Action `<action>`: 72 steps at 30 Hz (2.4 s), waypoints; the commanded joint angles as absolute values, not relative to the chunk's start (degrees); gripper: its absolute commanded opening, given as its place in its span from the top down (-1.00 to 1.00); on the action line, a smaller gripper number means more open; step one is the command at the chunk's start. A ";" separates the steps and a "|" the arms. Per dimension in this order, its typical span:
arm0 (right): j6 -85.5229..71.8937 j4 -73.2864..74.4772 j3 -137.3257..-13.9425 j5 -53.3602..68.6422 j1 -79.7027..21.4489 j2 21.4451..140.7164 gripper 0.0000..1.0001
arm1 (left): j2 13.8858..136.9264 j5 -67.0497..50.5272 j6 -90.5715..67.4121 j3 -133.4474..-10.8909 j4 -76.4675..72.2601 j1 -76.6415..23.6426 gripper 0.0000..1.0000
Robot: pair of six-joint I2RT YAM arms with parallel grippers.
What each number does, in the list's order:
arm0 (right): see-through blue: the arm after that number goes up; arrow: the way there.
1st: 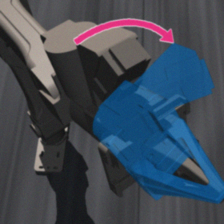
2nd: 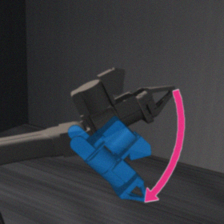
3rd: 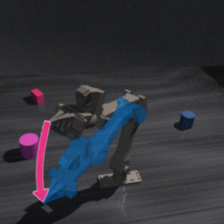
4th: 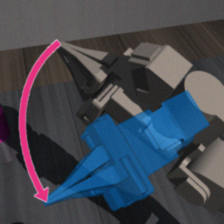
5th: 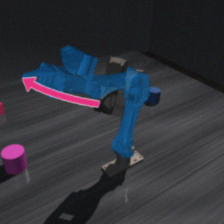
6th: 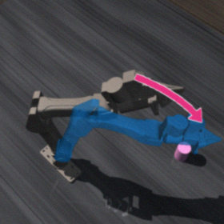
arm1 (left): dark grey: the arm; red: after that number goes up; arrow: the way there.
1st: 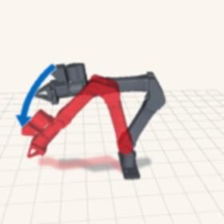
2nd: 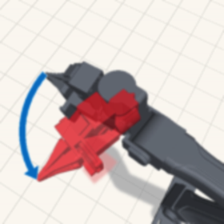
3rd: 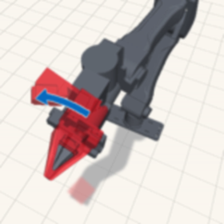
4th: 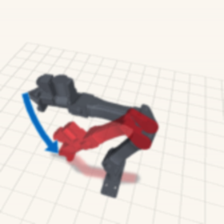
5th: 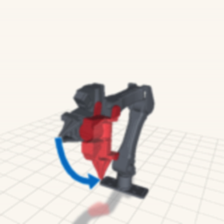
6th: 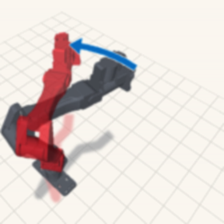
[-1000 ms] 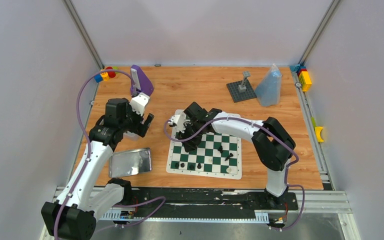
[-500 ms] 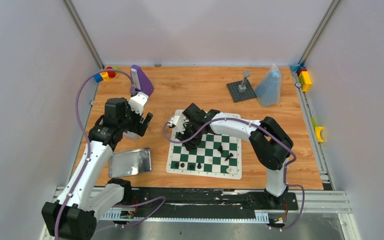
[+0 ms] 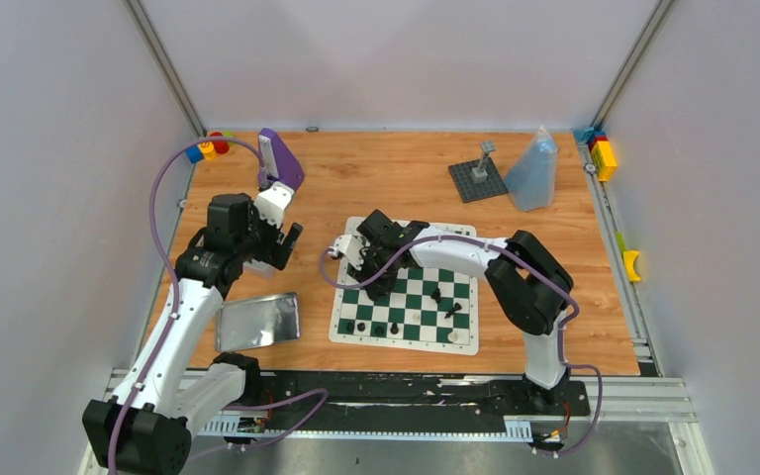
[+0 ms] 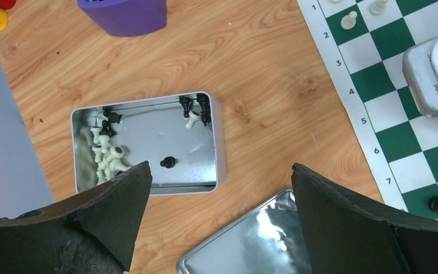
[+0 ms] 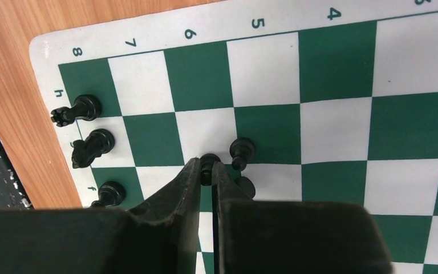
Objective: Set up the chess pieces on the board
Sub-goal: Move the chess piece to the chessboard, then pick up the chess piece from the chessboard.
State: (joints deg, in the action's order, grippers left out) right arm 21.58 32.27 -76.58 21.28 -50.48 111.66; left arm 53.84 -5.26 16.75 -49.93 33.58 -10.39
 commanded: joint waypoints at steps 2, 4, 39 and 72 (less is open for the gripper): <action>22.10 31.04 -78.19 22.33 -52.32 109.14 0.97 | 53.61 -5.16 15.82 -49.76 31.55 -9.84 -1.00; 22.29 31.18 -77.86 22.21 -53.34 108.86 1.00 | 53.61 -4.92 15.77 -49.75 31.51 -9.84 -1.00; 22.06 31.68 -76.38 18.64 -55.15 102.29 0.01 | 53.96 -5.33 15.96 -49.66 31.54 -9.40 -1.00; 19.75 30.83 -81.96 20.75 -48.67 112.17 0.10 | 53.93 -5.53 16.07 -49.39 31.46 -9.45 -1.00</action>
